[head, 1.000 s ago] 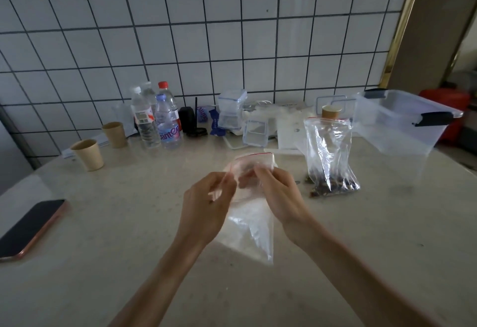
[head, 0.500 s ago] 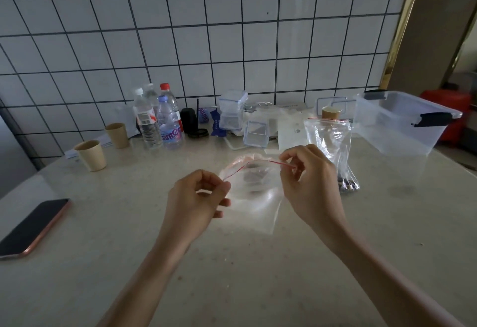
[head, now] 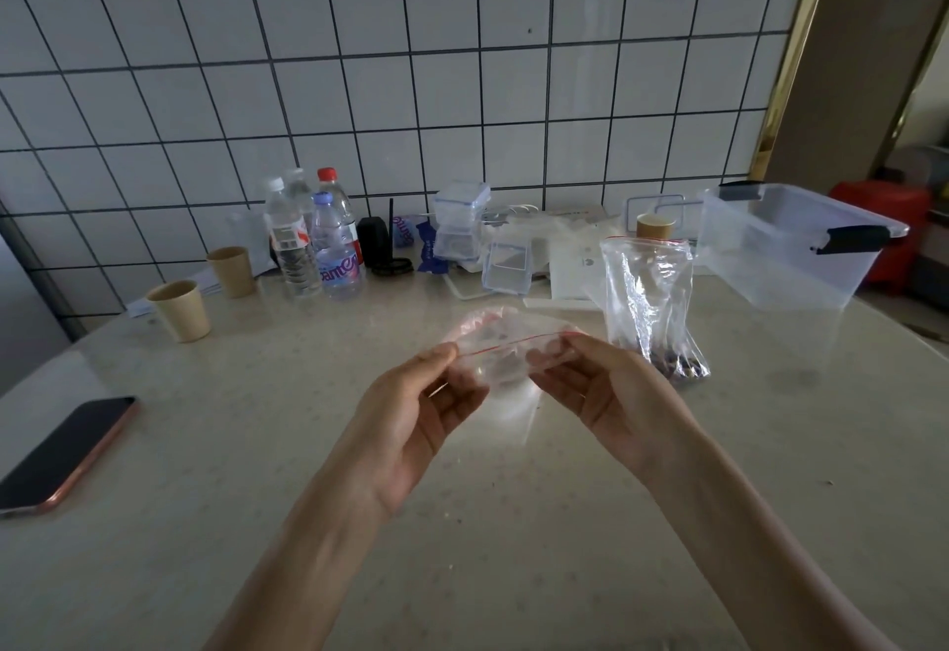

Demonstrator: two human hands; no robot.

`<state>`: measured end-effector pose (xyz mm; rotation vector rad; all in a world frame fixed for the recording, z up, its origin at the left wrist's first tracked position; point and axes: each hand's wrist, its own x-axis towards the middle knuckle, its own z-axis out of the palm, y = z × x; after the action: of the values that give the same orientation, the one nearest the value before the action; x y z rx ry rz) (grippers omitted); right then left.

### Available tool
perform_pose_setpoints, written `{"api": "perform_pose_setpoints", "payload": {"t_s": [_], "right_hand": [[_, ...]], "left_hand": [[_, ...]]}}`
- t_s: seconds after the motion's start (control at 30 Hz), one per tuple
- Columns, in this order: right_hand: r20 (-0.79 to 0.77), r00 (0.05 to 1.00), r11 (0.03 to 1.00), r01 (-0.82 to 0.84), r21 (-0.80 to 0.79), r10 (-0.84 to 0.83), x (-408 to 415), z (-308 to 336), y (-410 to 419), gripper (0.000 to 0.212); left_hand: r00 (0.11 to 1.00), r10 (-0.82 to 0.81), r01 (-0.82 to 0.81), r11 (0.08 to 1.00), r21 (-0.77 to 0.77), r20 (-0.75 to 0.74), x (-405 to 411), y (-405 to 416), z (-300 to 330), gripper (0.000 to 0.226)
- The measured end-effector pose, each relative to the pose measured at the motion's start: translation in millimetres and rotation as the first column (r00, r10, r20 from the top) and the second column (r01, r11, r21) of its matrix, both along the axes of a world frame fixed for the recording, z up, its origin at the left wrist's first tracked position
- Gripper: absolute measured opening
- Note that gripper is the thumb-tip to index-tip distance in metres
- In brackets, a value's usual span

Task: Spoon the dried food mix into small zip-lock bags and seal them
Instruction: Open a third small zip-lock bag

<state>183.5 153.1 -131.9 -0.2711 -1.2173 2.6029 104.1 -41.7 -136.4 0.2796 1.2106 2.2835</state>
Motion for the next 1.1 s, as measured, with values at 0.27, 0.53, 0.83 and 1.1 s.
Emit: {"api": "perform_pose_setpoints", "payload": {"t_s": [0.27, 0.53, 0.83, 1.1], "right_hand": [[0.002, 0.995, 0.995, -0.103, -0.010, 0.103, -3.4, -1.6, -1.9, 0.035], [-0.071, 0.972, 0.951, -0.201, 0.234, 0.223, -4.8, -20.7, 8.1, 0.026], [-0.028, 0.981, 0.784, 0.172, 0.596, -0.193, -6.8, -16.2, -18.5, 0.032], [0.109, 0.915, 0.881, 0.334, 0.334, -0.388, -12.7, -21.8, -20.2, 0.019]], "left_hand": [[0.912, -0.143, -0.055, 0.887, -0.458, -0.385, 2.1, -7.7, -1.0, 0.035], [0.987, -0.136, 0.133, 0.990, -0.047, -0.083, 5.2, -2.3, -2.3, 0.034], [0.664, 0.343, -0.604, 0.770, -0.206, -0.664, 7.8, 21.6, -13.5, 0.035], [0.462, 0.399, -0.778, 0.611, -0.146, -0.792, -0.6, 8.4, -24.8, 0.030]]}}
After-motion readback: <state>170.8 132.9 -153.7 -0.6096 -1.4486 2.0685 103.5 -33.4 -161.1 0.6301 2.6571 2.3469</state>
